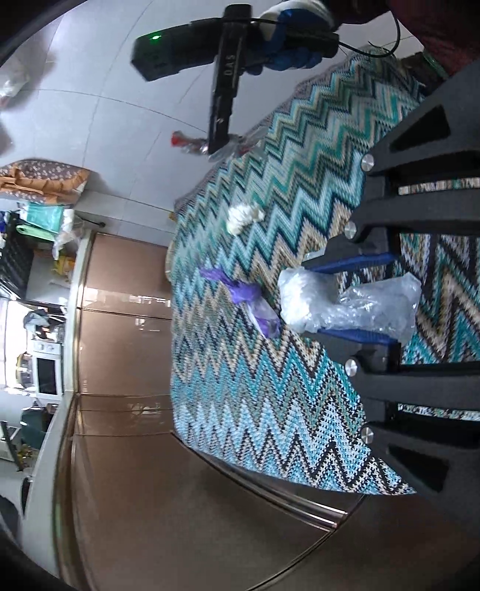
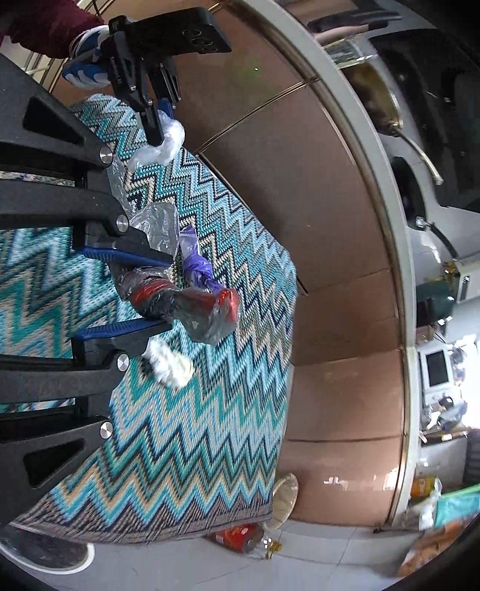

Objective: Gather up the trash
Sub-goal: 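Carry both clear bags off the table over the white bin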

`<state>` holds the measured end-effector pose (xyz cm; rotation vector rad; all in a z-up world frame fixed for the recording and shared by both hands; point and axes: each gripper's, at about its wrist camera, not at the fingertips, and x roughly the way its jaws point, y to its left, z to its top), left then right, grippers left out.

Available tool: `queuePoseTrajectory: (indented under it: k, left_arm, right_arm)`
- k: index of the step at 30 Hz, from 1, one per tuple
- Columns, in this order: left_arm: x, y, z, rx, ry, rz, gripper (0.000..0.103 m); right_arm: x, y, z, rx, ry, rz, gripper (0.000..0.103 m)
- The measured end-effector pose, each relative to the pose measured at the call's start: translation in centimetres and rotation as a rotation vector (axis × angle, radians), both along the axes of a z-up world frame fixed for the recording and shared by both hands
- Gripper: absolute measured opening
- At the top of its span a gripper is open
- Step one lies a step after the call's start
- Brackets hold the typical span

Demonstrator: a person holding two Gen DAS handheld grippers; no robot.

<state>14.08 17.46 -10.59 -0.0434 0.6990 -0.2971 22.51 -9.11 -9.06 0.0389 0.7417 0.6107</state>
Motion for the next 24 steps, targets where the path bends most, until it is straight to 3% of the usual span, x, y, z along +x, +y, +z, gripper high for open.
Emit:
queuePoseTrajectory:
  k: [11, 17, 24]
  left_arm:
    - [-3.5, -4.2, 4.4, -0.003, -0.093, -0.023, 0.025]
    - [-4.4, -7.3, 5.5, -0.018, -0.097, -0.049, 0.025]
    - [-3.3, -13.5, 6.2, -0.01, -0.07, -0.147, 0.026]
  right_arm:
    - [-6.6, -7.1, 3.3, 0.075, -0.094, -0.107, 0.025]
    - [-9.3, -10.9, 4.1, 0.117, -0.139, -0.161, 0.026]
    - [-11.3, -16.4, 3.5, 0.173, -0.157, -0.255, 0.026]
